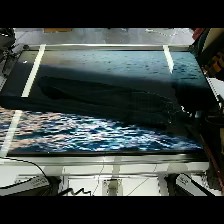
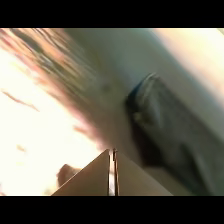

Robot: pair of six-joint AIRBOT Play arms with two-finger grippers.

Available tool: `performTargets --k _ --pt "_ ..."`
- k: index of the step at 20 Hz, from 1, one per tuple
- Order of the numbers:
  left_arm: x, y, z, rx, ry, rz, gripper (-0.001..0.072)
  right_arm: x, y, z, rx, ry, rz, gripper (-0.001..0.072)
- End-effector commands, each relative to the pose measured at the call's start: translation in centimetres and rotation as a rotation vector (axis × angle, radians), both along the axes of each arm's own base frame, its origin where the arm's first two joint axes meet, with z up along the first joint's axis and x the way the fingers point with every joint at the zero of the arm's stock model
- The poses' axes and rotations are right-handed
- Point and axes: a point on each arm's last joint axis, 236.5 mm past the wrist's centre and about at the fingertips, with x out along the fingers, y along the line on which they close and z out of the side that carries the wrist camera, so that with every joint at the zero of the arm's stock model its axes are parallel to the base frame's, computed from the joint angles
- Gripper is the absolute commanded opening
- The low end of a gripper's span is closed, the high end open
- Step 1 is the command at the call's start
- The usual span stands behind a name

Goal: Fold the clothes and pants, and hang the long-sleeved shirts on hangers.

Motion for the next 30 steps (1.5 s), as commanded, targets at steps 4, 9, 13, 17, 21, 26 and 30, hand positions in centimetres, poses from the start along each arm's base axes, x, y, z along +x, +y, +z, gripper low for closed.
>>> performTargets --k 4,9,13,17,21,26,30 --pt "-9.9 2.0 -10.2 0.119 0.578 -0.023 0.0018 -5.1 -0.6 -1.0 -0.062 0.2 0.08 0.0056" --pt "-18.4 -0.9 -20.8 0.048 0.929 -0.143 0.0019 -10.2 1.8 -5.5 0.016 0.386 0.12 0.0057" --pt "-20.1 0.2 -21.8 0.117 1.0 -0.148 0.002 -13.6 2.1 -7.7 0.007 0.505 0.15 0.0057" --pt "-19.7 0.7 -21.7 0.143 0.988 -0.145 0.025 -12.7 1.2 -8.1 -0.034 0.472 0.127 0.0489" --pt "-18.4 0.6 -21.5 0.173 0.966 -0.155 0.0704 -10.3 -1.1 -9.2 -0.138 0.382 0.064 0.0622" --pt "-12.2 -3.3 -20.5 0.149 0.81 -0.229 0.0703 -3.9 -4.7 -10.0 -0.194 0.206 -0.198 0.0619" --pt "-3.7 -7.8 -16.9 0.161 0.568 -0.298 0.0703 1.8 -3.6 -9.9 0.005 0.108 -0.189 0.062"
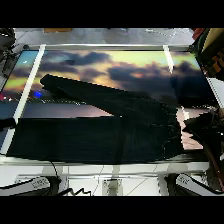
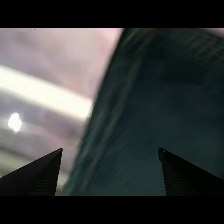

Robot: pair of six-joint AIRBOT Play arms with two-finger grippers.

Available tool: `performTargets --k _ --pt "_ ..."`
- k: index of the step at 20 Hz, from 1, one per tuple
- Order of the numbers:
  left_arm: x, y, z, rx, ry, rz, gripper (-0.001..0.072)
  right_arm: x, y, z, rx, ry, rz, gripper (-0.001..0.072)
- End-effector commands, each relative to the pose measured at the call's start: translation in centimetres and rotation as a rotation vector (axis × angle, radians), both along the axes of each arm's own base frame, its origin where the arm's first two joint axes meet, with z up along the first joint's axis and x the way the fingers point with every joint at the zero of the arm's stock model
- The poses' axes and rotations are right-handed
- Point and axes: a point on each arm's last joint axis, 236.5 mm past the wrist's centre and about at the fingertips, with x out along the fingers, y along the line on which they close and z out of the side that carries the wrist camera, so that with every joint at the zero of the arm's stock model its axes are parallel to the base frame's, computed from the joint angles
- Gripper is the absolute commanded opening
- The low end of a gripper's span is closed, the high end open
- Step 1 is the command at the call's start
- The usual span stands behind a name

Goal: Fold the clothes and pants, and hang the long-sleeved shirts on hangers.

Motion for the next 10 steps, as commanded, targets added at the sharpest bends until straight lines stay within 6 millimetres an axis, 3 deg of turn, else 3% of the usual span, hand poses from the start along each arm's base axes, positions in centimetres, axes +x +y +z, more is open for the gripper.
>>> performTargets --k 1,3,5,10 --pt "7.5 -5.0 3.3 -0.088 -0.228 -0.053 0.0702 5.2 -0.4 0.0 0.11 -0.115 -0.026 0.062" --pt "10.7 -7.9 5.0 -0.166 -0.35 -0.055 0.0697 5.9 -0.6 -0.8 0.145 -0.1 0.048 0.062" --pt "12.8 -10.0 5.7 -0.228 -0.425 -0.049 0.0696 5.6 0.6 -1.5 0.233 -0.075 0.139 0.0619" --pt "15.2 -14.0 5.1 -0.355 -0.465 -0.046 0.0696 4.7 5.4 -1.9 0.496 -0.082 0.286 0.0619"
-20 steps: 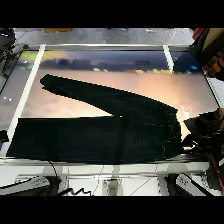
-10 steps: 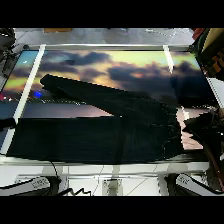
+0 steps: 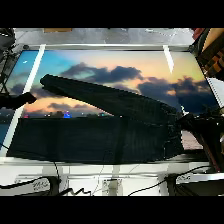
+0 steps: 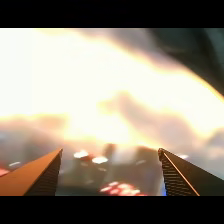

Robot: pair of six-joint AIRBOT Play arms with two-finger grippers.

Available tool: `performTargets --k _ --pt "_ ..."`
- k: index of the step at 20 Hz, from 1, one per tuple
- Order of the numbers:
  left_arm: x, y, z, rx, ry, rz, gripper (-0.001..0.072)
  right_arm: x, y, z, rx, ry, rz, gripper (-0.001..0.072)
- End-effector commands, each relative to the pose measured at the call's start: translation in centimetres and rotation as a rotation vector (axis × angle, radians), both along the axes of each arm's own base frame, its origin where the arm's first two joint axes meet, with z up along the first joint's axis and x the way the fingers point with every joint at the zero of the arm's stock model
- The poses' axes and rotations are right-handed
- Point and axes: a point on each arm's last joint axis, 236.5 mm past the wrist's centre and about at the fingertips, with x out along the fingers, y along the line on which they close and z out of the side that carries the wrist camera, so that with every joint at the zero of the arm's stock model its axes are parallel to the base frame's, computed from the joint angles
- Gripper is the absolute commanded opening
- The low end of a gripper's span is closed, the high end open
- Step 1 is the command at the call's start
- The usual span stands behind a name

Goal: Fold the clothes and pants, and hang the long-sleeved shirts on hangers.

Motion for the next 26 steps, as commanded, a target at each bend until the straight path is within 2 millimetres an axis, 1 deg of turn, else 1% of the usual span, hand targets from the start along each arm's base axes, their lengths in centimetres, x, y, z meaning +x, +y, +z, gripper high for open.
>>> performTargets --k 1,5,6,7,9,11,12,13,15,18,20,22,25,26 --pt "2.1 -3.1 0.1 -0.098 -0.05 -0.007 0.0696 -0.3 3.6 0.6 0.176 -0.04 0.134 0.0618" --pt "2.8 -4.7 -1.2 -0.113 -0.035 -0.032 0.0695 0.7 6.0 0.7 0.161 -0.127 0.26 0.0613" --pt "3.2 -5.1 -1.4 -0.119 -0.039 -0.031 0.0696 1.0 6.4 0.6 0.15 -0.142 0.28 0.0574" --pt "3.6 -5.5 -1.6 -0.134 -0.047 -0.027 0.0696 1.2 6.6 0.4 0.142 -0.143 0.288 0.0552" --pt "4.8 -6.4 -1.5 -0.181 -0.082 -0.002 0.0695 1.4 6.6 0.2 0.127 -0.146 0.286 0.0552" --pt "6.2 -6.8 -1.4 -0.213 -0.124 0.033 0.0696 1.7 5.9 -0.4 0.092 -0.149 0.273 0.0539" --pt "6.6 -7.0 -1.6 -0.223 -0.132 0.043 0.0695 1.8 5.7 -0.6 0.078 -0.147 0.271 0.0425" --pt "6.7 -7.4 -1.9 -0.231 -0.128 0.042 0.0695 1.7 5.6 -0.8 0.071 -0.145 0.273 0.0338" --pt "6.9 -7.7 -2.5 -0.231 -0.121 0.039 0.0696 1.6 5.0 -0.9 0.045 -0.138 0.294 0.0334" --pt "7.6 -7.5 -3.0 -0.23 -0.119 0.041 0.0695 1.4 3.9 -0.4 0.0 -0.129 0.349 0.033" --pt "8.8 -7.5 -3.4 -0.232 -0.121 0.037 0.0695 1.5 3.6 0.3 0.0 -0.133 0.371 0.033" --pt "10.5 -7.3 -3.9 -0.244 -0.122 0.055 0.0695 1.6 3.5 0.5 -0.001 -0.136 0.374 0.033" --pt "12.3 -5.4 -5.4 -0.218 -0.087 0.12 0.0682 1.6 3.5 0.5 -0.001 -0.137 0.374 0.033" --pt "12.8 -4.6 -5.6 -0.188 -0.086 0.129 0.0662 1.6 3.5 0.5 -0.001 -0.137 0.374 0.033"
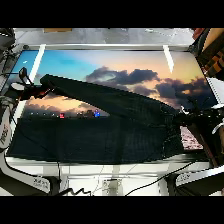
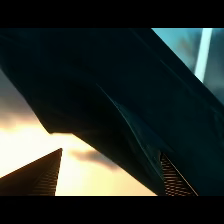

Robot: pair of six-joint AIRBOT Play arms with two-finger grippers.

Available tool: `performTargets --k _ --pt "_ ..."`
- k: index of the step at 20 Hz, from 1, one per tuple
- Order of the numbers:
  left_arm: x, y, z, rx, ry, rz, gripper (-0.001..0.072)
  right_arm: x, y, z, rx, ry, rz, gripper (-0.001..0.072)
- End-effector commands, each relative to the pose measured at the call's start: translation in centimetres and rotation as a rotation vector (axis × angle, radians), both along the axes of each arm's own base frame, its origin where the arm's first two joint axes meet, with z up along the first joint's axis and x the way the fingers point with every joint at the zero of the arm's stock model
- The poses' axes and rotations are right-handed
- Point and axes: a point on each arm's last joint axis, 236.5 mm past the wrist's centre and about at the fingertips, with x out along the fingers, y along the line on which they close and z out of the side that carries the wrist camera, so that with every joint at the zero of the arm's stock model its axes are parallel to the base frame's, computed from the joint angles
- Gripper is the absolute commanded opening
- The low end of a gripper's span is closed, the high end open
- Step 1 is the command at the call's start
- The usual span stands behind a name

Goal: Fold the clothes and pants, and hang the long-sleeved shirts on hangers.

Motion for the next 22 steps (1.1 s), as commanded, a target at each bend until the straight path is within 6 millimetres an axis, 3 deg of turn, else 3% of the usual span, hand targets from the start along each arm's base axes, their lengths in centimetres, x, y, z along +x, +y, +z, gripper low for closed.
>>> performTargets --k 1,5,7,11,17,20,21,22 --pt "2.1 2.7 -1.0 0.058 0.02 0.072 0.0636 -0.1 -0.1 0.1 -0.004 0.002 0.008 0.033" --pt "4.9 5.8 0.3 0.077 -0.081 0.226 0.0636 0.0 -0.1 0.1 -0.004 0.001 0.007 0.033" --pt "5.2 6.0 -0.4 0.074 -0.087 0.245 0.0615 0.0 -0.1 0.1 -0.005 0.001 0.007 0.033" --pt "5.3 6.2 -2.4 0.074 -0.067 0.25 0.05 0.0 -0.1 0.1 -0.006 0.0 0.006 0.033" --pt "5.6 6.3 -3.8 0.075 -0.066 0.26 0.0449 0.3 -0.4 -0.1 -0.02 -0.008 -0.005 0.033" --pt "6.5 5.9 -3.4 0.092 -0.108 0.267 0.0097 0.3 -0.4 -0.1 -0.02 -0.006 -0.007 0.033" --pt "7.1 5.8 -2.8 0.102 -0.139 0.272 0.0022 0.3 -0.4 -0.1 -0.02 -0.006 -0.008 0.033" --pt "7.6 5.5 -2.1 0.112 -0.172 0.275 0.0023 0.3 -0.4 -0.1 -0.02 -0.006 -0.007 0.033"
